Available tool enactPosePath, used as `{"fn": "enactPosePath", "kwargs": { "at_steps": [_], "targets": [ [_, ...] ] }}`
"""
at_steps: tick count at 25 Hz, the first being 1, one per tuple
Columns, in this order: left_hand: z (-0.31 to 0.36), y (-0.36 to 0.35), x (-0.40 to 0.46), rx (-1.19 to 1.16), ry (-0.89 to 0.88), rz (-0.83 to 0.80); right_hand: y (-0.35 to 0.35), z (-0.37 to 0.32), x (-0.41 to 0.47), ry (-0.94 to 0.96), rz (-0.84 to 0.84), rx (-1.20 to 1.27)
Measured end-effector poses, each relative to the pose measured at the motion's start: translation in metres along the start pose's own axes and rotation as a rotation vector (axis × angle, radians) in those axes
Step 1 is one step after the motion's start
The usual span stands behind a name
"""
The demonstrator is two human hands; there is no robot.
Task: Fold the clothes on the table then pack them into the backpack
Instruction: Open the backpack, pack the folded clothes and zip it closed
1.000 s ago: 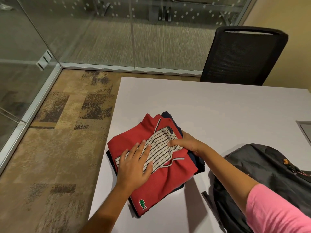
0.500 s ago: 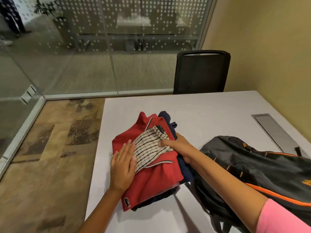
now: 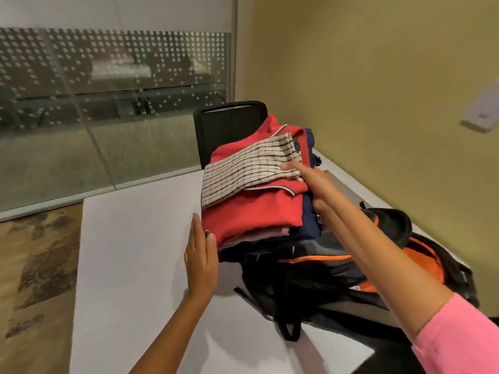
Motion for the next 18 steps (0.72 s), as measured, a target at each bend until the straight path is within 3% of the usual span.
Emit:
{"fn": "enactPosePath", "kwargs": {
  "at_steps": [3,6,11,16,18],
  "targets": [
    [0.024,-0.052,-0.006,-0.080,0.044,-0.110,0.060,-0.046,-0.020,0.105,0.154,0.089],
    [0.050,-0.107,-0.014,0.024,0.029,-0.271,0.114,-0.089,-0.043,0.196,0.279,0.141],
    [0.139,-0.218,-0.016,0.377,-0.422,-0.545,0.200,-0.140,-0.092,0.329,0.443,0.191],
    [0.195,-0.307,-0.013,0.689,-0.337,-0.841,0.263,-0.163,-0.134,0.395,0.540,0.223],
    [0.201,-0.325,-0.015,0.876,-0.314,-0.877,0.283,-0.168,-0.146,0.401,0.558,0.230]
  ]
}}
Point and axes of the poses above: each hand's wrist, its own x-axis towards the middle knuckle, its own y-axis out of the back of the hand, z = x × y, the point moved 6 cm from there along x, towards the middle knuckle, and after that the axes turned 11 degrees about -z, right-handed, at the moved point
